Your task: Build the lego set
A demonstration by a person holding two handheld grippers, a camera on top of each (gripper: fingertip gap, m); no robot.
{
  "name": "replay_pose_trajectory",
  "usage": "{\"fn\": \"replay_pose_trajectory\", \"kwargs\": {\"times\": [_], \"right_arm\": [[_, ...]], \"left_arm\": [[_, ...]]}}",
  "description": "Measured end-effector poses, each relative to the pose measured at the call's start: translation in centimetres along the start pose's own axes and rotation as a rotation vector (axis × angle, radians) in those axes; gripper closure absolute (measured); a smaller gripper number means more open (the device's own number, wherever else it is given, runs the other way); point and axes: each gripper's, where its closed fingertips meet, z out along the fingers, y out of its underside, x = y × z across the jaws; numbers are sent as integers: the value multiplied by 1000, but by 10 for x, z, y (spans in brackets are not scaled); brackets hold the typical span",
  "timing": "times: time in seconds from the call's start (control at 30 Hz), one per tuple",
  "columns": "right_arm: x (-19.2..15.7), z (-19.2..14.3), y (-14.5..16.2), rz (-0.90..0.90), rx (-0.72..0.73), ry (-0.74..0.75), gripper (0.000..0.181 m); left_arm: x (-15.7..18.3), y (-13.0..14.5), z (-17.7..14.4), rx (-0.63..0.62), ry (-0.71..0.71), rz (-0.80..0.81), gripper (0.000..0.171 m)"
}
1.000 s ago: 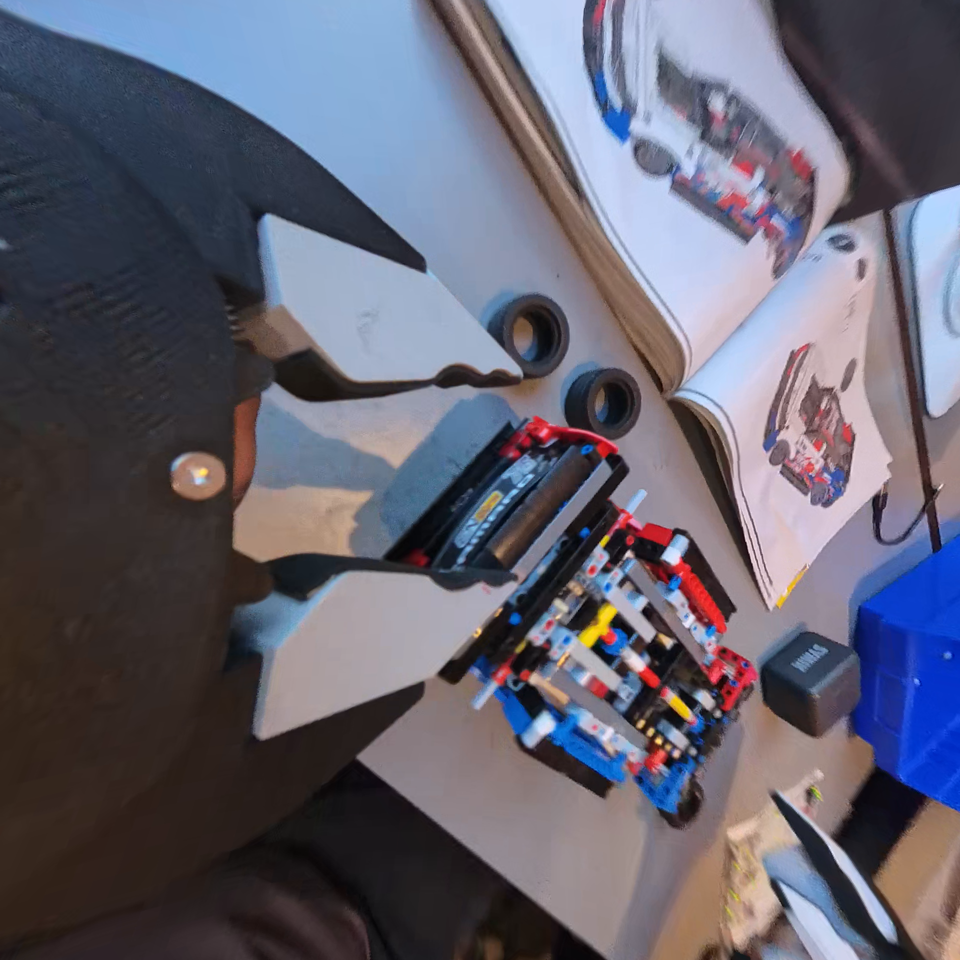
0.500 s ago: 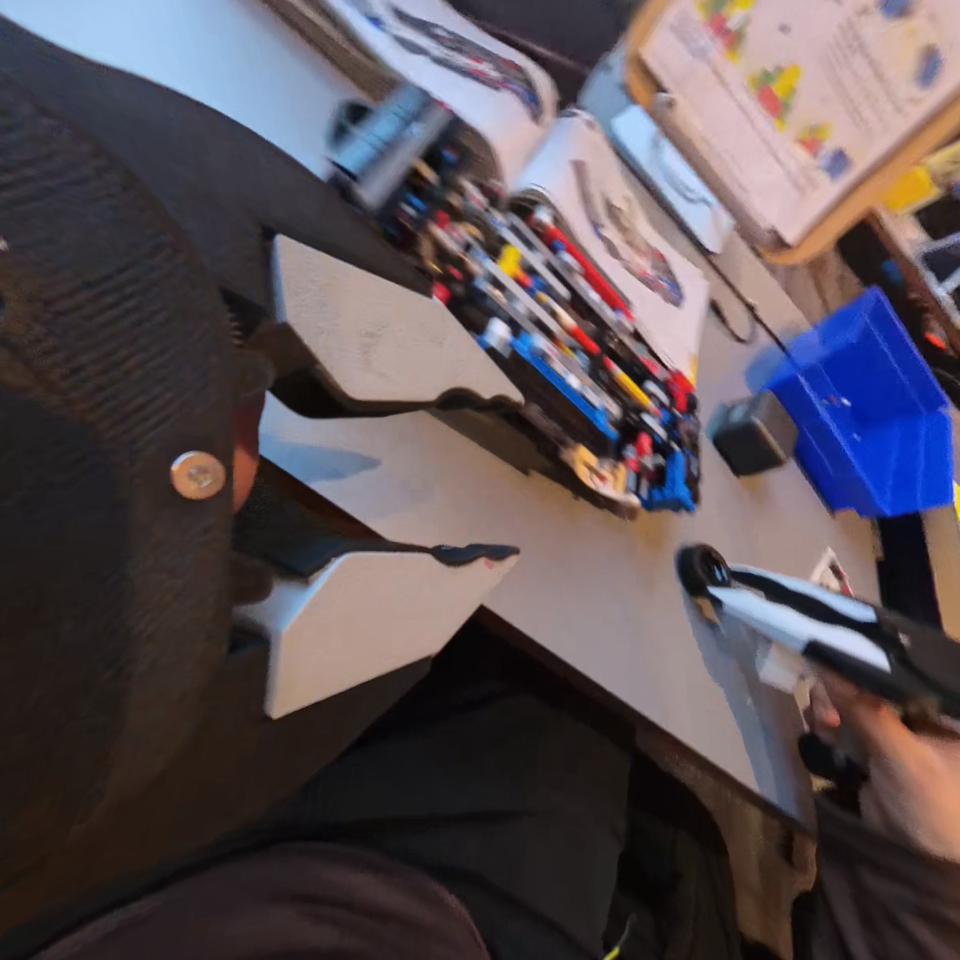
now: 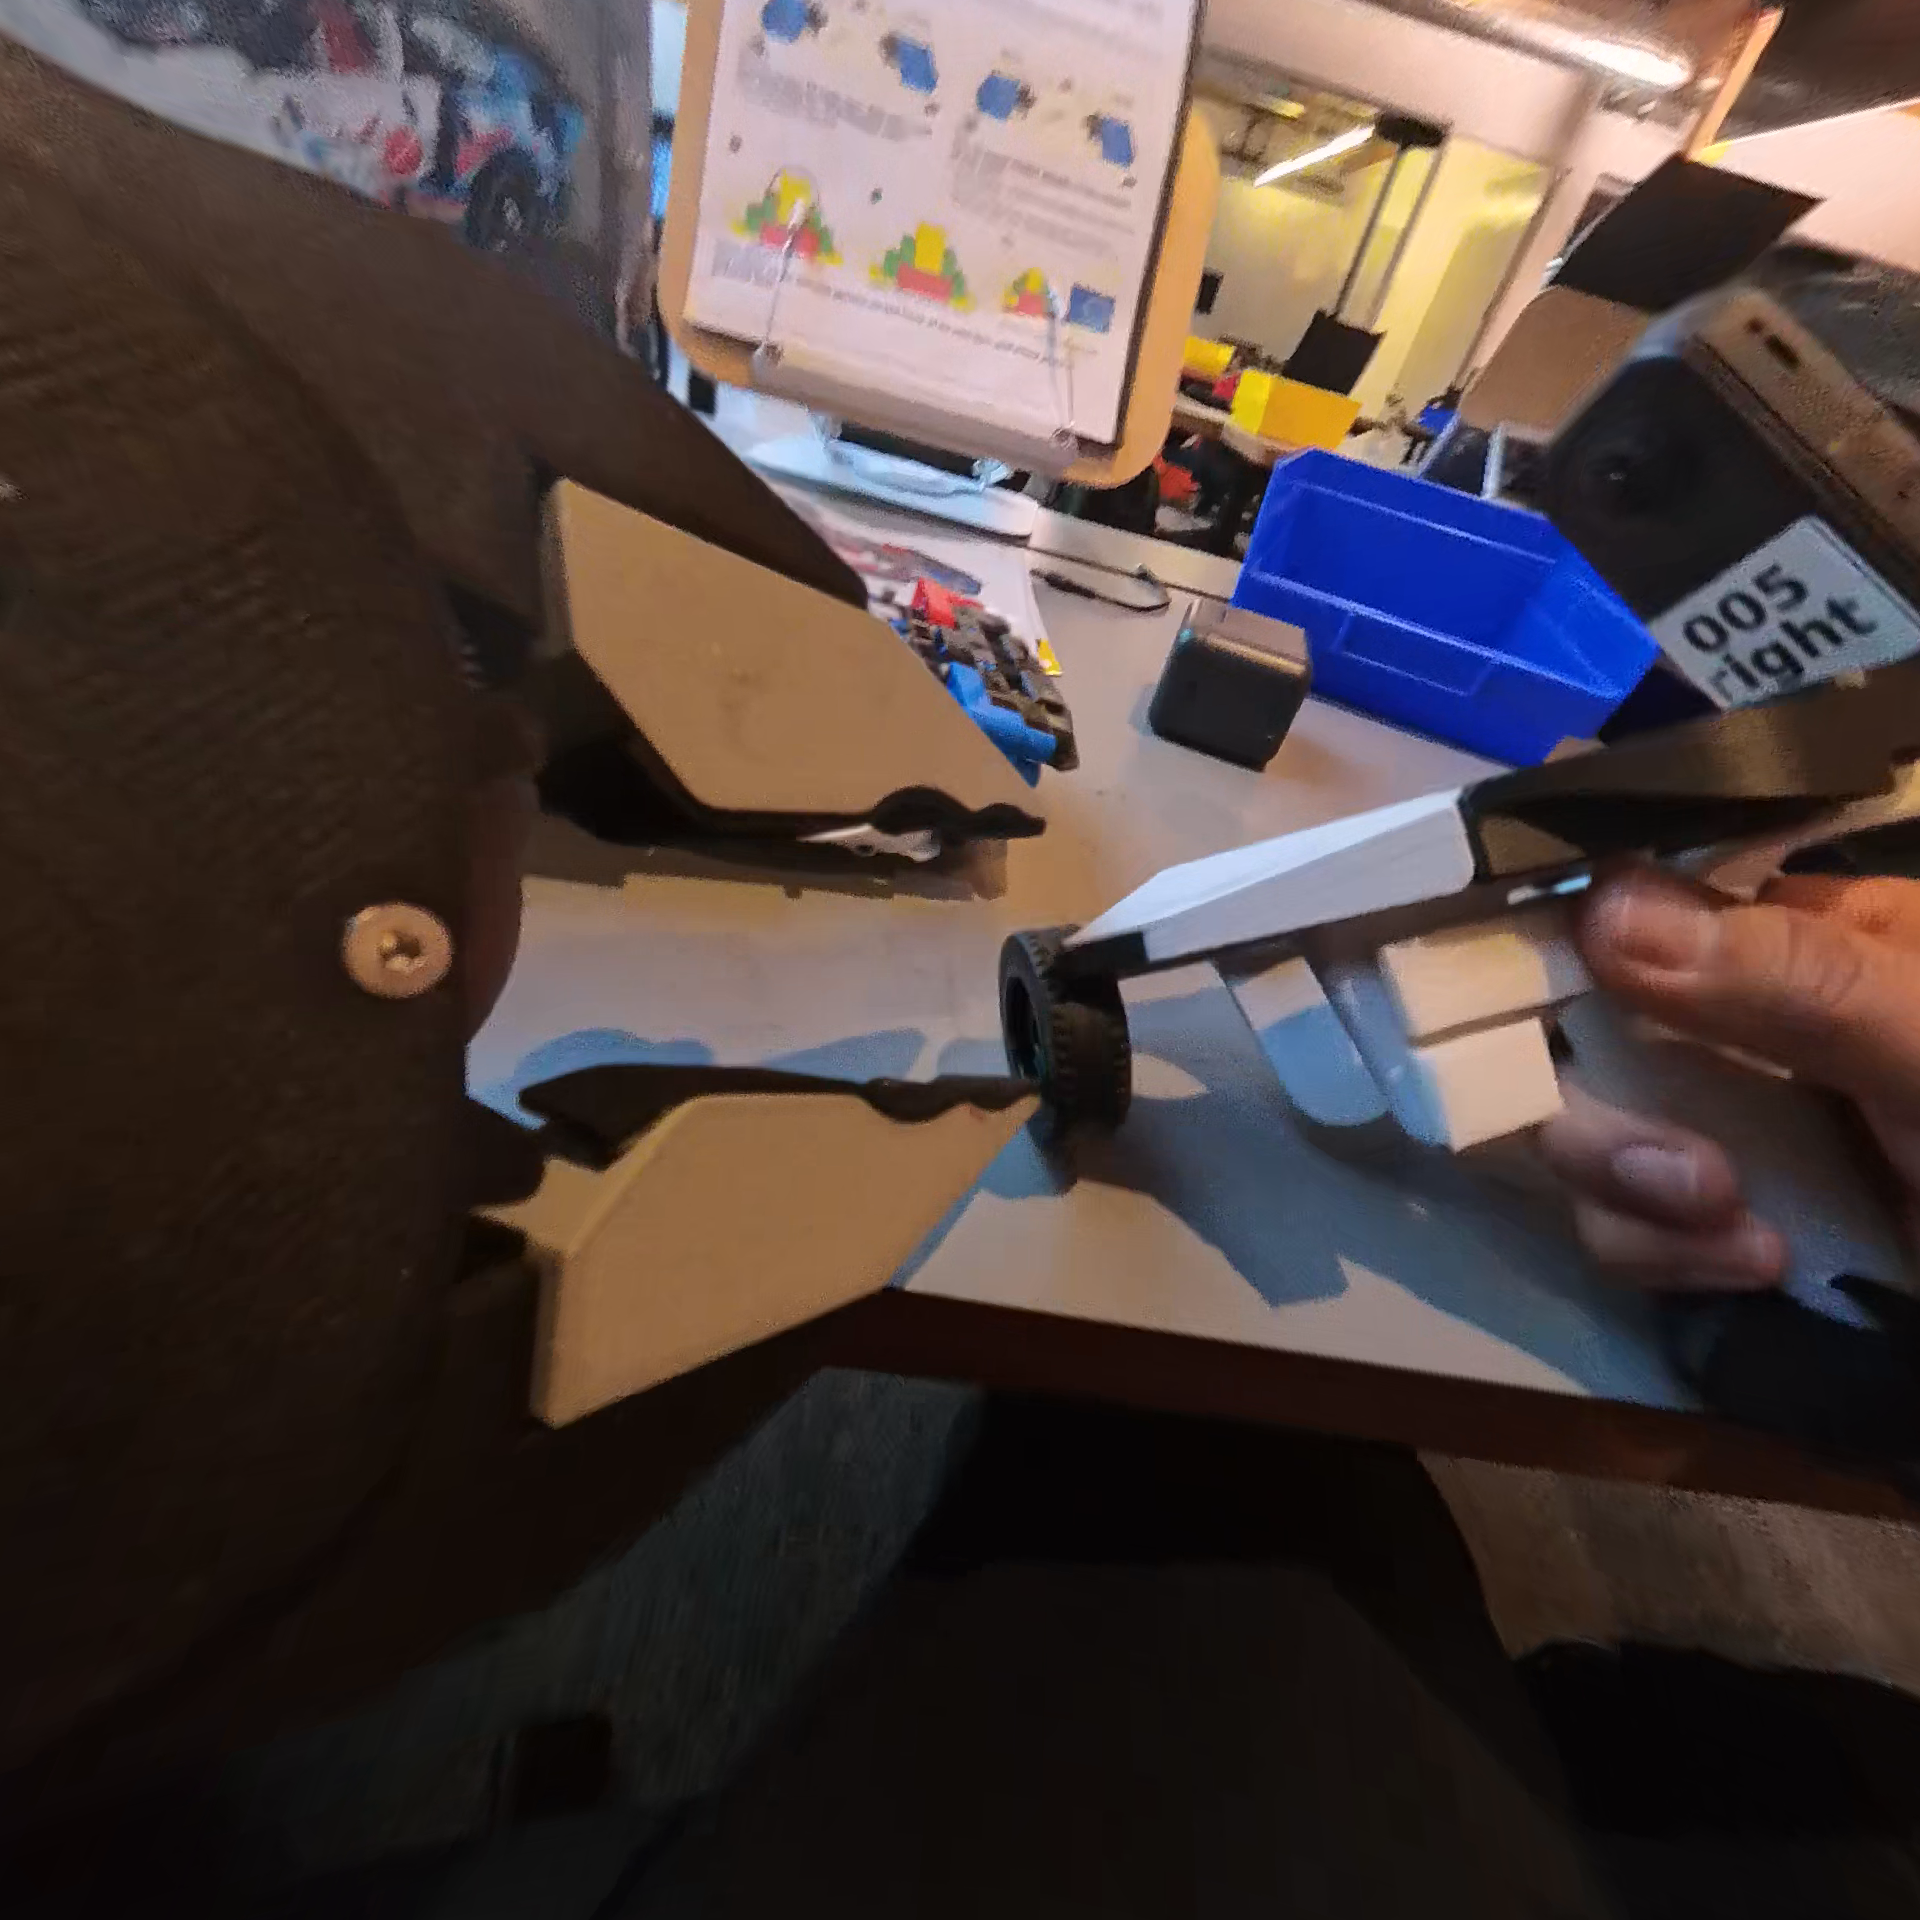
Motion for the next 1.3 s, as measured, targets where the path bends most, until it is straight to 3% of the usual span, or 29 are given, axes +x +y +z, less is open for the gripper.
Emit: {"fn": "replay_pose_trajectory", "kwargs": {"times": [0.13,0.17,0.2,0.3,0.37,0.43,0.53,0.73,0.83,0.93,1.1,1.2,1.3], "right_arm": [[6,1,-7,28,39,9,151],[2,1,-13,16,77,0,173],[1,-1,-21,19,125,12,181],[-3,7,-23,10,141,2,181],[-7,7,-22,42,139,-44,181],[-4,0,-25,25,170,-32,179],[8,-14,-25,-25,180,65,162],[20,-17,-20,23,117,67,155],[33,-34,-18,68,117,158,150],[8,-34,-14,156,110,43,142],[-7,-26,-10,266,158,-56,135],[-13,-16,-7,308,182,-117,157],[-17,-7,-8,332,196,-134,157]], "left_arm": [[3,12,1,-50,9,-204,119],[4,15,1,-69,11,-261,120],[5,16,2,-91,9,-326,118],[15,11,10,-73,75,-519,126],[15,16,14,-92,100,-548,119],[14,15,13,-75,147,-584,132],[17,18,16,-94,195,-593,158],[16,16,21,-103,249,-619,159],[11,14,16,-80,141,-459,160],[-14,7,8,-11,-83,-139,161],[-19,12,5,73,-245,322,160],[-18,17,1,74,-283,474,160],[-14,8,-10,115,-317,565,160]]}}
